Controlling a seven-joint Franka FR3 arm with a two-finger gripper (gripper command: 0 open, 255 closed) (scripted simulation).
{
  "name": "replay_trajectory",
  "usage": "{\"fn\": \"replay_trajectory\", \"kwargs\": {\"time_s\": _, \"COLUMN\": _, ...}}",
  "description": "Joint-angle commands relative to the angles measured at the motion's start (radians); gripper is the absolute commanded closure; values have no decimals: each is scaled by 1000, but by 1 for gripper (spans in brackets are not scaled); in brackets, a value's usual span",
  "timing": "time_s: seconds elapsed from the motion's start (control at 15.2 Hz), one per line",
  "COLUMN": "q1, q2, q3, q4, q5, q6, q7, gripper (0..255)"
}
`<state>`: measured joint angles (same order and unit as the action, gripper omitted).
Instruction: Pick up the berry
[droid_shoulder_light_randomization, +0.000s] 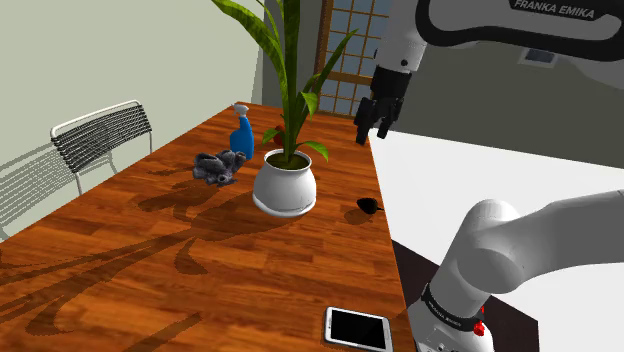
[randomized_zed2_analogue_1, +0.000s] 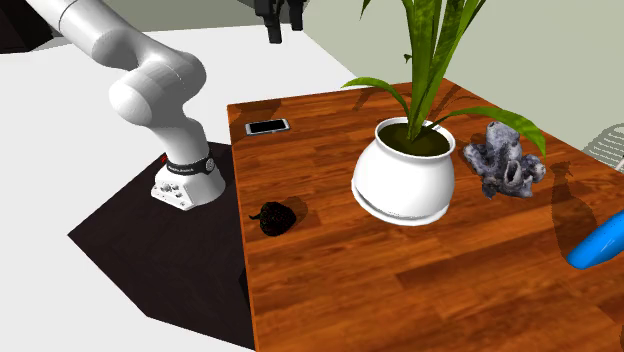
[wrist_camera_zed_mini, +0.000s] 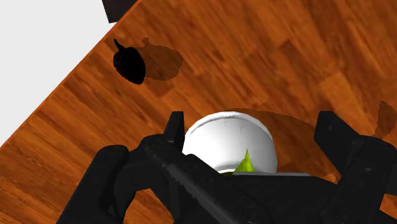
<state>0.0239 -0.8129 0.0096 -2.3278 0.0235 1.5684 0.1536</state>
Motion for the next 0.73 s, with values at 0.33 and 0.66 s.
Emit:
{"fn": "replay_trajectory", "kwargs": {"time_s": 0.33, "q1": -20, "q2": 85, "q3": -41, "q4": -72, "q5": -62, "q6": 73, "q7": -65, "gripper": 0}}
{"fn": "replay_trajectory", "kwargs": {"time_s": 0.66, "q1": -45, "q2": 192, "q3": -82, "q4": -126, "q5": -129, "q6": 154, "q7": -124, "gripper": 0}}
